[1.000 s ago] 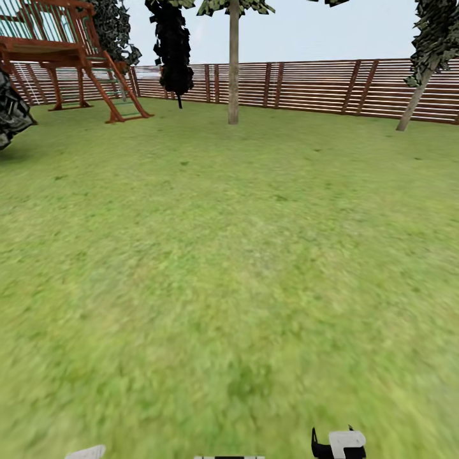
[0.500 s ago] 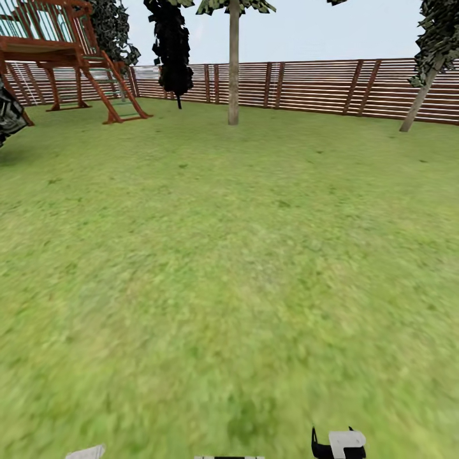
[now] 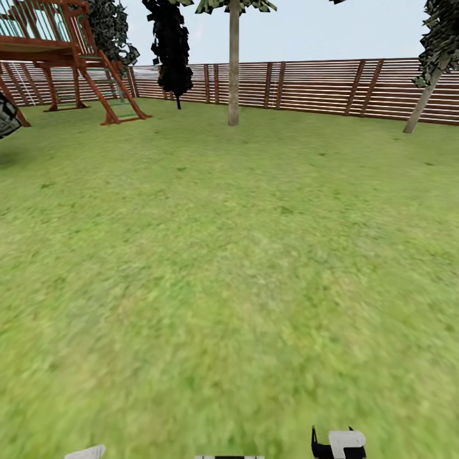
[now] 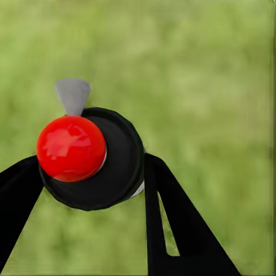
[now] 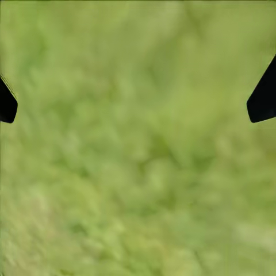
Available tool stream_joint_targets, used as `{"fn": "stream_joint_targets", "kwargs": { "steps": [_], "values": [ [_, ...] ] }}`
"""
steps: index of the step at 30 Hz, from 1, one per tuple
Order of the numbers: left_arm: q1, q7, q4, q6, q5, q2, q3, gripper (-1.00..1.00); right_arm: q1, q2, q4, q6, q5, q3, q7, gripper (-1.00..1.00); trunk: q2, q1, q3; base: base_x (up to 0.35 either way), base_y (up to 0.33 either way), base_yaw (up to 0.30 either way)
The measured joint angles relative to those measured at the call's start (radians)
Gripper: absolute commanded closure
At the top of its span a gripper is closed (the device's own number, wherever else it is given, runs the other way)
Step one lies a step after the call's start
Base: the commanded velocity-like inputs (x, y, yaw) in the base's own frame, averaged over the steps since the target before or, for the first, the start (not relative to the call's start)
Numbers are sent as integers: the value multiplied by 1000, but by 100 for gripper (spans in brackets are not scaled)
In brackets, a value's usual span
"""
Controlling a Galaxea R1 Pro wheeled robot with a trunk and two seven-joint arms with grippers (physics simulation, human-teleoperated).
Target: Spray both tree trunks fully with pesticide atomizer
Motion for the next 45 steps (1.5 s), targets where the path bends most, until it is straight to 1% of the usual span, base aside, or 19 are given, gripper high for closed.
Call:
{"fn": "stream_joint_targets", "kwargs": {
  "steps": [45],
  "values": [
    [0, 0, 0, -1, 1, 0, 0, 100, 0, 0, 0, 0, 0, 0, 0, -100, 0, 0, 0, 340, 0, 0]
  ]
}}
